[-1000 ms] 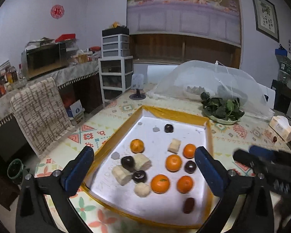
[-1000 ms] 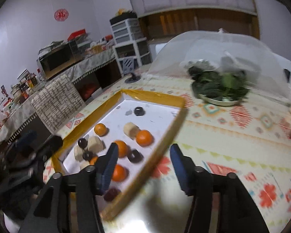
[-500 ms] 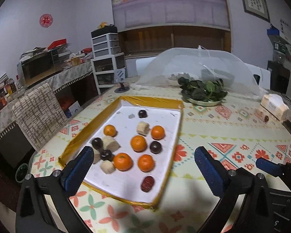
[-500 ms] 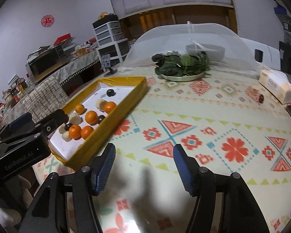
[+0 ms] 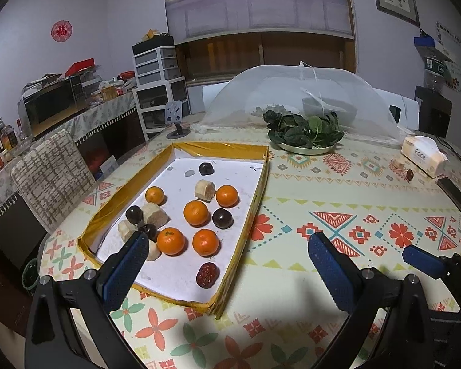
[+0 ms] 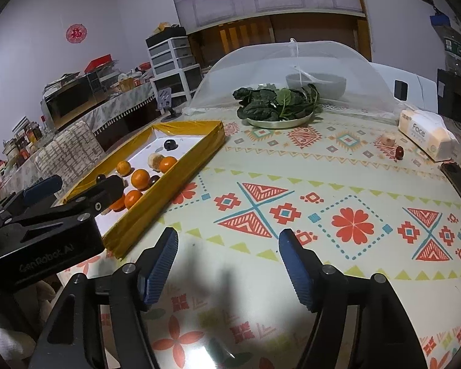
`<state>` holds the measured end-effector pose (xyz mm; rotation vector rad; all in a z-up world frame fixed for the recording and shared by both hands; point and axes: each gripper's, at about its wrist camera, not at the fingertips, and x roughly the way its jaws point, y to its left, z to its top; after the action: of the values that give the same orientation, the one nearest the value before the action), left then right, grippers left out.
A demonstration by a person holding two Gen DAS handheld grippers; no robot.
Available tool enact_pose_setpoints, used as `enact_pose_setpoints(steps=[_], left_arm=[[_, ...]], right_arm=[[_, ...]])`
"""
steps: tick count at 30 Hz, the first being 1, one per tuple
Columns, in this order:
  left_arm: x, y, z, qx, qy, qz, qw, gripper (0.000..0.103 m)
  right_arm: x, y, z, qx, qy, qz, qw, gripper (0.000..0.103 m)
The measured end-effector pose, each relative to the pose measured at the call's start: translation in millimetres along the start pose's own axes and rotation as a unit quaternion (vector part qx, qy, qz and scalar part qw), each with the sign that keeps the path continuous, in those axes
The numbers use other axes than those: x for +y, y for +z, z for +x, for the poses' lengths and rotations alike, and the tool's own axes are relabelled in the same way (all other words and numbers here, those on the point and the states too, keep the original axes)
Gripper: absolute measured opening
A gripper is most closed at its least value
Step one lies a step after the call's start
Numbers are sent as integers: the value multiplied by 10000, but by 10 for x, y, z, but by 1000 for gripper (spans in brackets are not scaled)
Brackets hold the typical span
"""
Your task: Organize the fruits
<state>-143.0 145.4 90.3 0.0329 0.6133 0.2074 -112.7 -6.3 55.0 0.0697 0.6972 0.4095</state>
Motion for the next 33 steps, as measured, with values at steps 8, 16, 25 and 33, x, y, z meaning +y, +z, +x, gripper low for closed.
enact_pose_setpoints(steps=[8, 16, 25, 33], left_arm=[[29, -29, 4, 33, -35, -50, 10000, 103], [85, -53, 83, 142, -91, -132, 9998, 103], [106, -85, 157, 250, -160, -179, 9994, 103], [110, -102, 183, 275, -175, -207, 9993, 103]], right_arm=[[81, -20, 25, 25, 4, -84, 10000, 73], [138, -36, 100, 128, -5, -116, 9999, 74], [168, -48, 170, 201, -2, -109, 9997, 74], [151, -54, 200, 234, -1, -76, 9997, 75]])
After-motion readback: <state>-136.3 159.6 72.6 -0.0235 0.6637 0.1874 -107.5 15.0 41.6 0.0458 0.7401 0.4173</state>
